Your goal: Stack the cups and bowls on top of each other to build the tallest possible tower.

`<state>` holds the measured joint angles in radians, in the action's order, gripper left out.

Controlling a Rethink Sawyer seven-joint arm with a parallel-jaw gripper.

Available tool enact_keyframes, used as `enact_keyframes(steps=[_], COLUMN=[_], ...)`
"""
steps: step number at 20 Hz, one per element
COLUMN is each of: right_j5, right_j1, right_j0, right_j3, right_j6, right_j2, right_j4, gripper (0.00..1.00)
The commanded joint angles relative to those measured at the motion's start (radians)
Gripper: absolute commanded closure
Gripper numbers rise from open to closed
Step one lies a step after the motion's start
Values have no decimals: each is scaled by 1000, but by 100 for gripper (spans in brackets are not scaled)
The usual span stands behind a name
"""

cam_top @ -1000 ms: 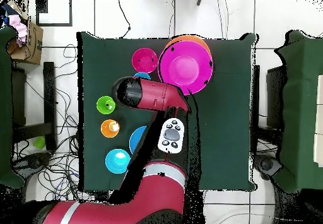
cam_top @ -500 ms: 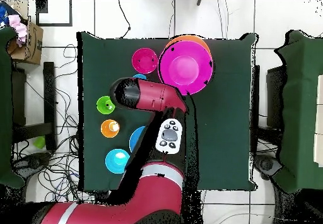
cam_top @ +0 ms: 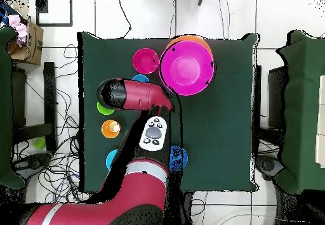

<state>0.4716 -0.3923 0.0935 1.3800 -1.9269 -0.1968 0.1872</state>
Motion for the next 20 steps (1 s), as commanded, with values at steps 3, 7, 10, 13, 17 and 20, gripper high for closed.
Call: enact_keyframes(steps=[3, 7, 10, 13, 17, 20], right_j5=[15, 12, -3, -1, 37, 52], right_j1=[105, 140, 156, 166, 177, 196], right_j0=[28, 38, 34, 31, 50, 65], right_j3=[-69, -97, -88, -87, -116, -138], right_j6=[-198, -213, -206, -201, -218, -232], right_j2=[36, 17, 3, -6, -29, -47], right_j4=[26, 23, 11, 8, 21, 30], gripper=[0, 0, 0, 0, 0, 0])
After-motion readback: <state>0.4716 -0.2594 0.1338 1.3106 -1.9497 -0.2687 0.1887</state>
